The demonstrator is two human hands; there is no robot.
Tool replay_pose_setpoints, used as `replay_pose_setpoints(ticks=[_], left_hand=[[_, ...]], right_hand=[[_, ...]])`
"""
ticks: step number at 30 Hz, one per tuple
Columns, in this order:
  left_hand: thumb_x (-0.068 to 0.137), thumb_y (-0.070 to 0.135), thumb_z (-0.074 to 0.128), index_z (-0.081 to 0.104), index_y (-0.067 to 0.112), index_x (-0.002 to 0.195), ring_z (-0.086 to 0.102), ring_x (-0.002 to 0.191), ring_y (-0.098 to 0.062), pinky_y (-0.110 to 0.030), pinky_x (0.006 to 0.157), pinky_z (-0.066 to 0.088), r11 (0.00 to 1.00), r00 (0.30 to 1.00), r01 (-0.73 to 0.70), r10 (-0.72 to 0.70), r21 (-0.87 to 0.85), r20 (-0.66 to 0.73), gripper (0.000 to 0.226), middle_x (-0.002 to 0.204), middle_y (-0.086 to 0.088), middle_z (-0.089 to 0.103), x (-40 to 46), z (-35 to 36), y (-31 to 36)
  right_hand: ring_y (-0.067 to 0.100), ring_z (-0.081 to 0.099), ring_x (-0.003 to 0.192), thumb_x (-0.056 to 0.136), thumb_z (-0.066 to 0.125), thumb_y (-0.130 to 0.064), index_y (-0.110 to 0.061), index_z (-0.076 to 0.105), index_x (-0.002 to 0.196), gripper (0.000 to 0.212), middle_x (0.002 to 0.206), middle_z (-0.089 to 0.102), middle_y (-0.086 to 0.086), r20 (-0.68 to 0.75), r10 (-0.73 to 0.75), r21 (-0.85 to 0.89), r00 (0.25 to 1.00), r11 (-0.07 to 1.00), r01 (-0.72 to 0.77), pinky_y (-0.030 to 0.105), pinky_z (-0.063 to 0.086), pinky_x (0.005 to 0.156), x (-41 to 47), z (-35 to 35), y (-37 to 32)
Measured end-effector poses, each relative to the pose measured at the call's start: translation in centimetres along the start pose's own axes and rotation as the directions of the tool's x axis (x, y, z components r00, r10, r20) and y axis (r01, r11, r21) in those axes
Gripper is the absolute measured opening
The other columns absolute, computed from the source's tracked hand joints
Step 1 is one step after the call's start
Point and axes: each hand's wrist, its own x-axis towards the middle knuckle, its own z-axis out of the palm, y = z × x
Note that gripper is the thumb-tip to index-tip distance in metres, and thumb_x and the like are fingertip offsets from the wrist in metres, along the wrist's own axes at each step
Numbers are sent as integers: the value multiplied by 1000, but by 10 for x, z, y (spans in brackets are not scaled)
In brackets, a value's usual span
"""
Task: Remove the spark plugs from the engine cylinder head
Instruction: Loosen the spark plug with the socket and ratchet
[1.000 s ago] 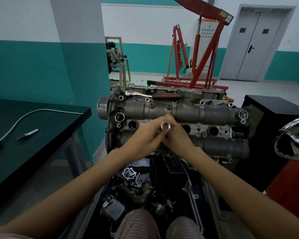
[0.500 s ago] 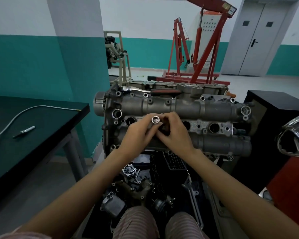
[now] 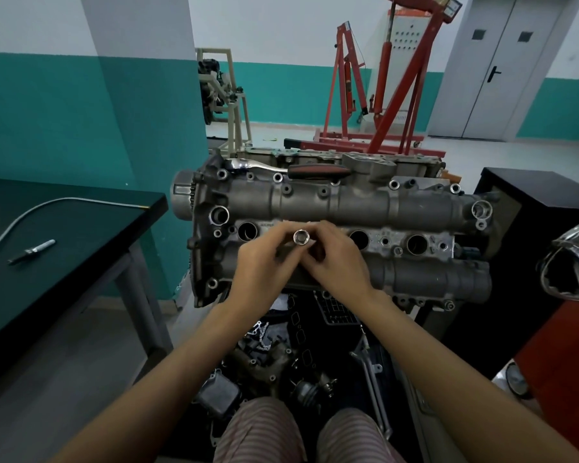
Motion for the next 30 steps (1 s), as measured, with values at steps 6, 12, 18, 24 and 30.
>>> replay_pose_setpoints(ticks=[6,12,18,24,30], left_hand=[[73,39,76,51,15,77,50,69,-8,-25,61,43,972,997,65,-72,224,22,35,73,6,54,22,4,8],[88,1,56,36,12,137,48,119,3,-15,96,41,1000,988,-3,2,3,154,55,130,1,52,-7,5,0],[75,21,76,60,17,88,59,74,2,-15,66,48,991,996,72,-66,116,-55,21,81,13,62,5,1,0],[81,17,69,47,9,129,47,116,-2,-12,97,37,997,989,-8,-4,77,146,53,124,3,52,1,3,1],[77,14,75,64,16,86,63,79,-2,-18,68,52,995,996,72,-69,63,-48,15,86,10,67,7,0,2]], right_hand=[[15,54,76,78,66,-31,-21,48,81,21,84,56,-8,-55,175,-17,983,984,-176,31,36,57,6,4,0],[16,56,80,85,59,-21,-14,56,93,11,90,56,-4,-57,14,-70,998,997,-18,31,40,58,2,4,1],[11,54,85,79,65,-32,-21,48,117,43,104,53,-6,-27,142,-97,990,985,-144,32,43,63,4,6,1],[12,53,76,84,60,-20,-15,52,86,11,88,53,-6,-86,34,-46,996,998,-38,30,38,57,-1,5,0],[23,58,87,86,53,-22,-16,49,122,37,109,51,1,7,-19,-177,1000,984,20,37,47,59,0,6,0]])
